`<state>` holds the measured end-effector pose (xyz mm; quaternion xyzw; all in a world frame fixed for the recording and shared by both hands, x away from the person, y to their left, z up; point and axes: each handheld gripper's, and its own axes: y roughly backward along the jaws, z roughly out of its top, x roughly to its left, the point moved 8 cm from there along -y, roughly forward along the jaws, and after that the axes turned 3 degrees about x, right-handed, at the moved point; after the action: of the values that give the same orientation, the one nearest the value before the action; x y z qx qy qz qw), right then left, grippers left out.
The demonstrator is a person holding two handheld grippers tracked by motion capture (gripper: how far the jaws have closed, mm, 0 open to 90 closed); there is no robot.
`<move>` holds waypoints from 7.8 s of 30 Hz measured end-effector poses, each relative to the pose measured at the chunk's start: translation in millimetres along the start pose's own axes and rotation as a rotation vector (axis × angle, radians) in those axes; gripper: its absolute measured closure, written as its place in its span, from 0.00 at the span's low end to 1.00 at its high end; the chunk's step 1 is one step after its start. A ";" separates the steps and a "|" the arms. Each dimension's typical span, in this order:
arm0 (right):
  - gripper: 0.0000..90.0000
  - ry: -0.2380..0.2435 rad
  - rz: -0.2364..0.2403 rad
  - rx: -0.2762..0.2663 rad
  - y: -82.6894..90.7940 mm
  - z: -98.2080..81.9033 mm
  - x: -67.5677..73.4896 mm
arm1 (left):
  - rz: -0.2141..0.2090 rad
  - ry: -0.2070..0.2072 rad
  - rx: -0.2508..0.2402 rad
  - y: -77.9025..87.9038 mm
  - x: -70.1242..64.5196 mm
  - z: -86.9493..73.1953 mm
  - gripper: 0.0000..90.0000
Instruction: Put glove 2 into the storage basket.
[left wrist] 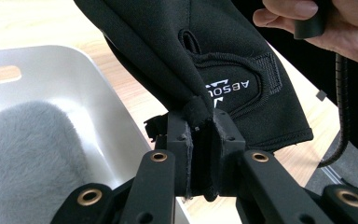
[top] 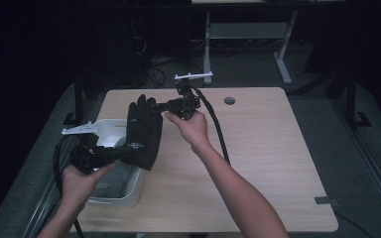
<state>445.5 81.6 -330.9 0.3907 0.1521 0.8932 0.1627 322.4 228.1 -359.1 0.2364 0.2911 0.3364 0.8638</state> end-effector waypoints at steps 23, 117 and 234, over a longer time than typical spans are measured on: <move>0.88 -0.003 0.031 0.034 -50.7 -1.4 15.4 | 0.040 0.056 -0.021 33.2 31.6 -21.9 0.89; 0.56 -0.005 0.034 0.125 -87.4 -29.2 -8.3 | 0.073 0.179 0.002 49.6 74.4 -48.7 0.62; 0.41 -0.130 -0.069 -0.157 160.3 -57.6 -91.5 | -0.179 -0.066 0.100 -94.1 -81.4 37.1 0.35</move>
<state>433.6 -108.6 -363.6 0.4283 0.0841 0.8690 0.2332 339.5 99.4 -361.4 0.2630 0.2990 0.2351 0.8866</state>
